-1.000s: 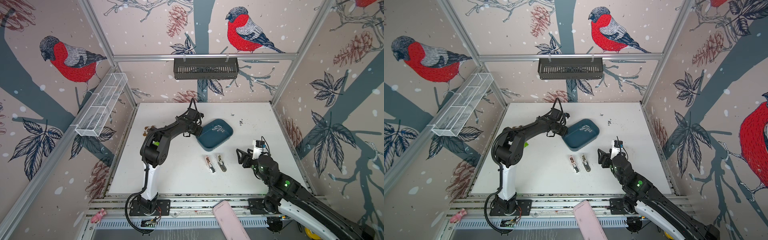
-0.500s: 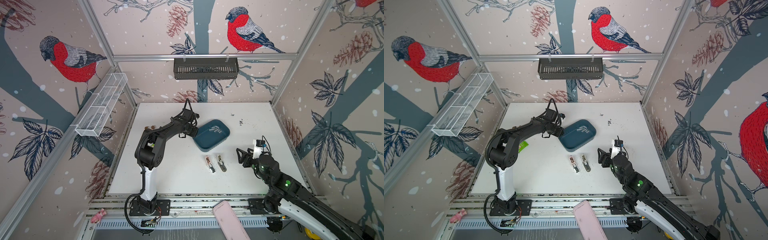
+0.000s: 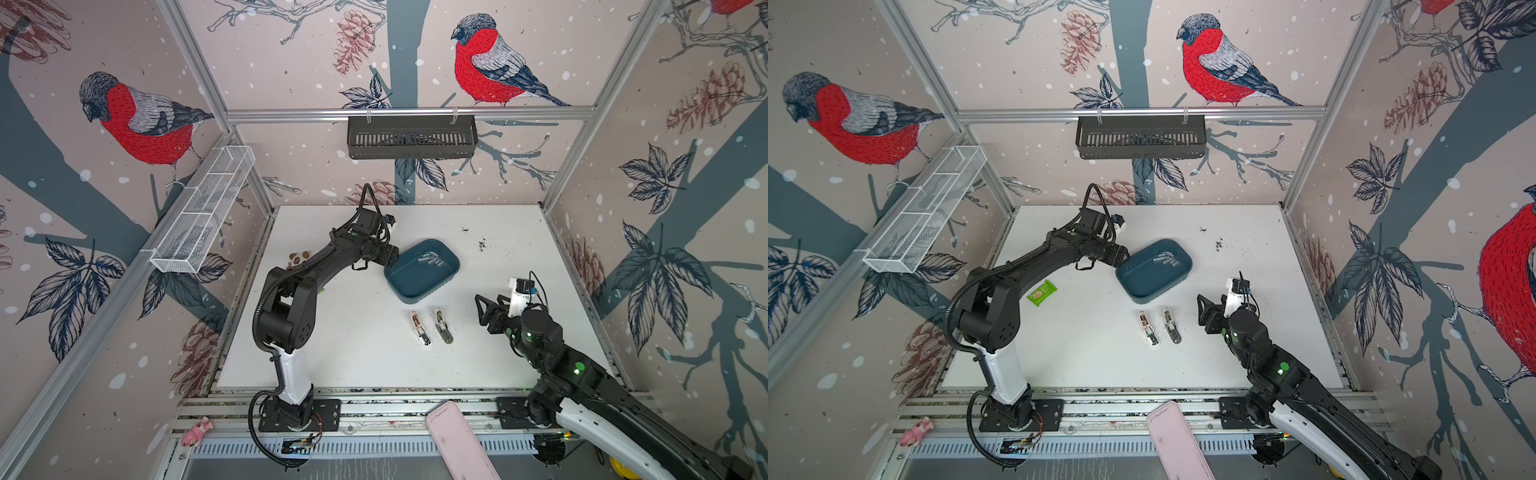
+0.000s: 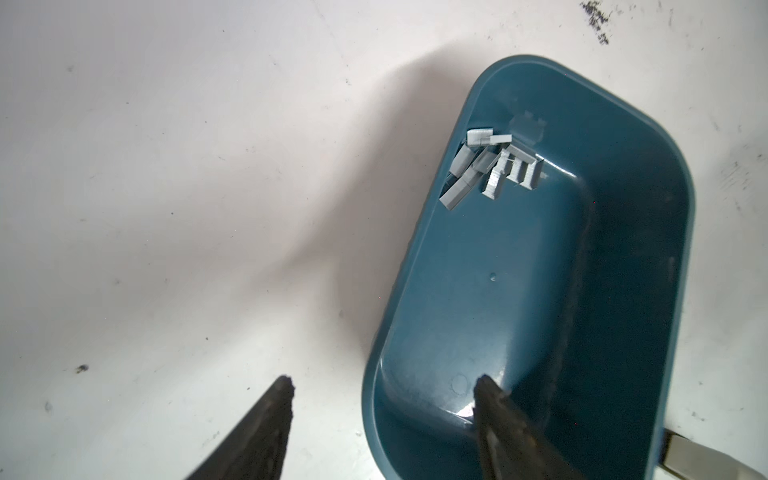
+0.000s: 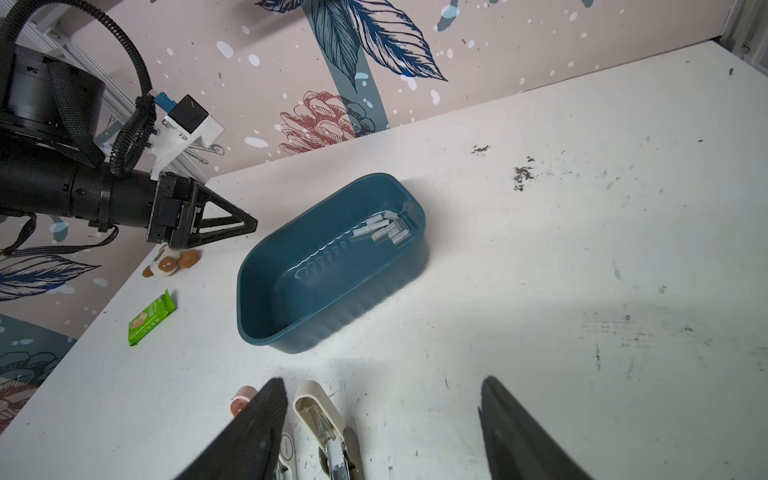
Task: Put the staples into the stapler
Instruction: 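Lower the open left gripper into the tray over the staple strips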
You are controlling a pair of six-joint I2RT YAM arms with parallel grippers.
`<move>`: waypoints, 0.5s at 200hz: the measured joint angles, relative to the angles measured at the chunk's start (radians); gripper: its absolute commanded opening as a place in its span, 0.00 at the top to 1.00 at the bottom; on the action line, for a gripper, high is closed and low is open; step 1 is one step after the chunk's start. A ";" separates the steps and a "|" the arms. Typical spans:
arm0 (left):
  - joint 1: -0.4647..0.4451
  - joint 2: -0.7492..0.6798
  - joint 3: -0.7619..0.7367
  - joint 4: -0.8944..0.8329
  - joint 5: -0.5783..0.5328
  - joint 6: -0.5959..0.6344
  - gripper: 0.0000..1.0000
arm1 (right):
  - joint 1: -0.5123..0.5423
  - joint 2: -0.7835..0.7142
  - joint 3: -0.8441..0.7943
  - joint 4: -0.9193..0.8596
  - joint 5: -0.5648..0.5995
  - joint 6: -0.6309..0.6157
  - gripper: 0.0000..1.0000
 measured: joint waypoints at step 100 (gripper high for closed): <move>-0.184 0.078 0.240 -0.069 -0.045 -0.069 0.56 | -0.020 -0.034 0.014 -0.044 0.028 0.017 0.26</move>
